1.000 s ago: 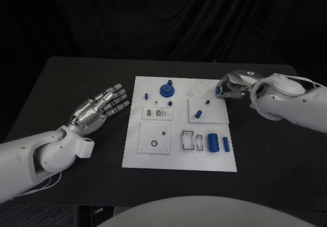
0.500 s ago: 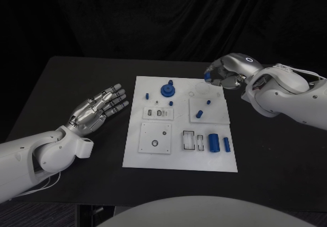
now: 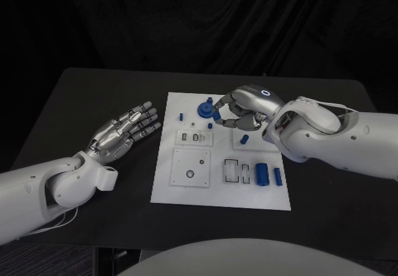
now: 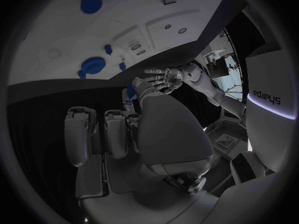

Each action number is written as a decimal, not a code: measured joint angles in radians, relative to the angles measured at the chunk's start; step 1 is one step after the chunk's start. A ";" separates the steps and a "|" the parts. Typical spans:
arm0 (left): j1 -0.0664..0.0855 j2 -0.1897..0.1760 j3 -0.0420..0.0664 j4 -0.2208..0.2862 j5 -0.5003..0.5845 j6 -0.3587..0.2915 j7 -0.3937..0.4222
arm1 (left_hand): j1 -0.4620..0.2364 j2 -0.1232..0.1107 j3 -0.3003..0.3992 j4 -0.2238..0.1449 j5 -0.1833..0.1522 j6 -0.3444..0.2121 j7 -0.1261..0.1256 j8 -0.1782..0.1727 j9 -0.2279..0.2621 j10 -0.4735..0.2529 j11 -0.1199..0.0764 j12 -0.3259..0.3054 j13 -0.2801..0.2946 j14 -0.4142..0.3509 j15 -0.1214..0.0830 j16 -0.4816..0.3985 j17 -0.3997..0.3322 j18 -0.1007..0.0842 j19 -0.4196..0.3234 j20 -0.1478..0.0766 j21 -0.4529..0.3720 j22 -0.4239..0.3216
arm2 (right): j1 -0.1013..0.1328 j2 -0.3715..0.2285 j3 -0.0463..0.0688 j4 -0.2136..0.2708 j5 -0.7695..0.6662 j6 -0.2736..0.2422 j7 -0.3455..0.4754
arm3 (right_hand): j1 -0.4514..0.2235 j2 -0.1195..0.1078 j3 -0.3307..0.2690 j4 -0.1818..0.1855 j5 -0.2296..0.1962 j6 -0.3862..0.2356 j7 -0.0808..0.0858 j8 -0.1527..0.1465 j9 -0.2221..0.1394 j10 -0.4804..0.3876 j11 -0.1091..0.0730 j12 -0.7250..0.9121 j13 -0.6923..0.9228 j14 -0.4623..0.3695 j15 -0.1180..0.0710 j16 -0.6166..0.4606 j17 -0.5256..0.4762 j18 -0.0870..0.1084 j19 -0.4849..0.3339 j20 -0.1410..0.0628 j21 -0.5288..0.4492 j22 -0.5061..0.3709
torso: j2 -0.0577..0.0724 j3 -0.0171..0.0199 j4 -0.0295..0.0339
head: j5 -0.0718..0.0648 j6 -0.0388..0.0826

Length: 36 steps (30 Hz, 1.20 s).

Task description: Assemble the parts on the task board

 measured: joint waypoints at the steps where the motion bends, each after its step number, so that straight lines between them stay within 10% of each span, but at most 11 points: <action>1: 0.000 0.000 0.000 0.000 0.000 0.000 0.000 | 0.000 0.000 0.000 0.000 0.000 0.000 0.000 0.000 0.000 0.000 0.000 0.000 0.000 0.000 0.000 0.000 0.000 0.000 0.000 0.000 0.000 0.000 | -0.006 0.009 0.000 -0.006 -0.001 0.002 0.000 | 0.000 0.000 0.000 0.000 0.006 0.001 0.001 0.000 0.000 0.000 0.000 0.000 0.000 0.000 0.000 0.000 0.000 0.000 0.000 0.000 0.000 0.000 | 0.000 -0.0002 0.0000 | 0.001 0.000; 36: 0.000 0.014 0.000 -0.004 0.000 0.000 0.000 | -0.004 -0.004 0.003 -0.003 0.000 0.000 0.000 0.000 0.000 0.000 0.000 0.000 0.000 0.000 0.000 0.000 0.000 0.000 0.000 0.000 0.000 0.000 | -0.069 0.139 0.001 -0.106 -0.147 0.119 -0.189 | -0.047 -0.038 -0.004 -0.004 0.045 0.011 0.003 0.002 0.085 0.000 0.007 0.000 0.000 -0.001 0.006 0.000 0.000 0.000 -0.004 0.004 -0.023 0.000 | 0.001 -0.0011 0.0012 | -0.004 0.000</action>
